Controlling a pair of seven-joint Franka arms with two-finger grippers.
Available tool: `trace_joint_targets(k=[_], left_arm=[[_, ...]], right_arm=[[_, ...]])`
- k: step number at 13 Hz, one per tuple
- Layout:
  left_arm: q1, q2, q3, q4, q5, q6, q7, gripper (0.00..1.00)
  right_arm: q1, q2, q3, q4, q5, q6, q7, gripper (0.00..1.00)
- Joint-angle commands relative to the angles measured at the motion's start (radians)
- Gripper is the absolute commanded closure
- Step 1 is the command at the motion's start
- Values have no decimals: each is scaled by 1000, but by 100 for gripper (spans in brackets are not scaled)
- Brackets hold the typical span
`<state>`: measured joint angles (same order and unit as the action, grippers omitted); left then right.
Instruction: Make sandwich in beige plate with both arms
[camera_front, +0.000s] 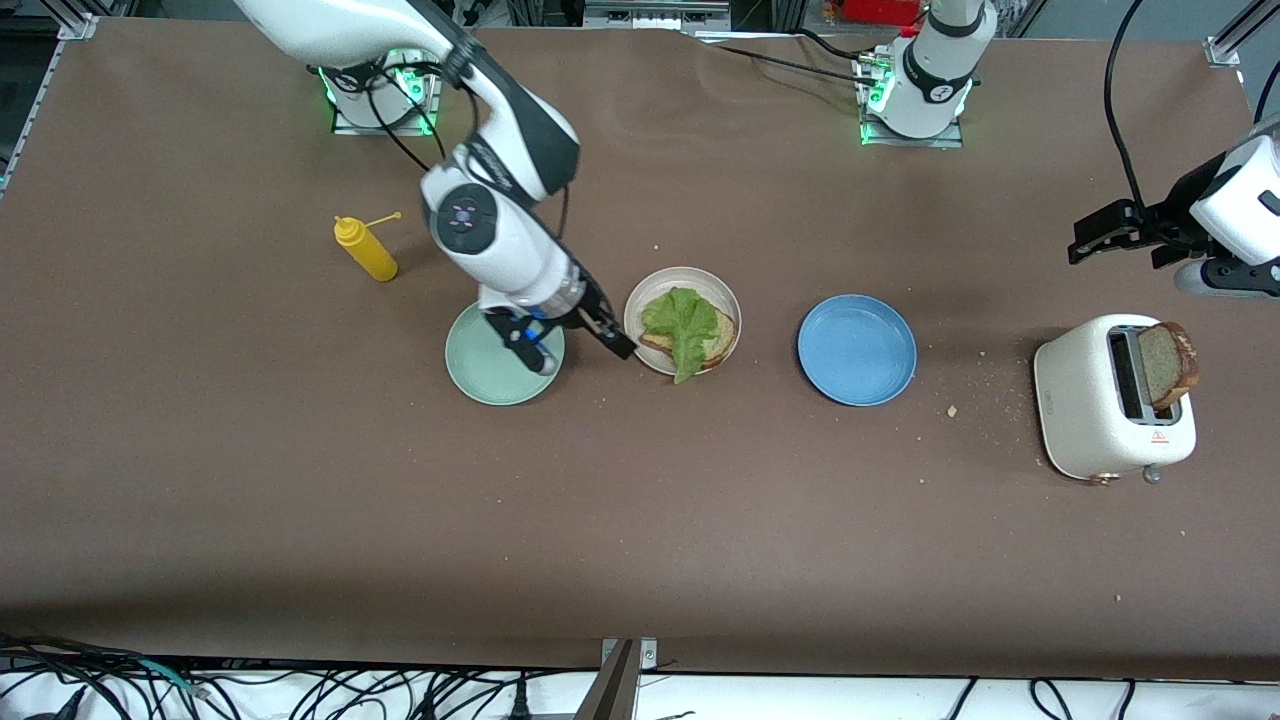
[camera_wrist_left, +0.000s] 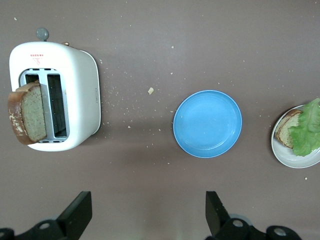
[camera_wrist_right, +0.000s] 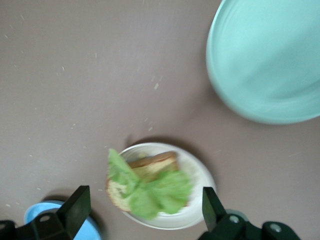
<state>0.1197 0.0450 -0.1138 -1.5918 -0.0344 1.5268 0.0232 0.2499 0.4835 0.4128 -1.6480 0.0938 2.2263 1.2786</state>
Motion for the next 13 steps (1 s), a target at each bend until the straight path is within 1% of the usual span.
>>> trace_joint_targets(k=[1,2,4,7,9,12,13], left_arm=[[6,-8,-1,9,-9,-13,4,0],[6,-8,-3,9,-9,-19,3,0],[6,-7,-3,9,-9,-23,4,0],[6,-7,-3,9,-9,-23,6,0],[6,-7,-3,9,-9,-23,6,0],[5,-5,-3,9,-9,-23,6,0],[5,-5,-3,7,-9,-23,6,0]], right_arm=[[-70,-130,-50,-29,-6,-176,-253,1],[-80,-161,-96,-26,-8,-245,-369,1],[-86,-210,-210,-19,-8,-345,-612,1],[-93,-243,-351,-19,-9,-392,-913,0],[-95,-255,-411,-19,-15,-393,-1051,0],[-96,-276,-457,-19,-101,-393,-1185,0],[-96,-284,-480,-19,-104,-402,-1221,0]])
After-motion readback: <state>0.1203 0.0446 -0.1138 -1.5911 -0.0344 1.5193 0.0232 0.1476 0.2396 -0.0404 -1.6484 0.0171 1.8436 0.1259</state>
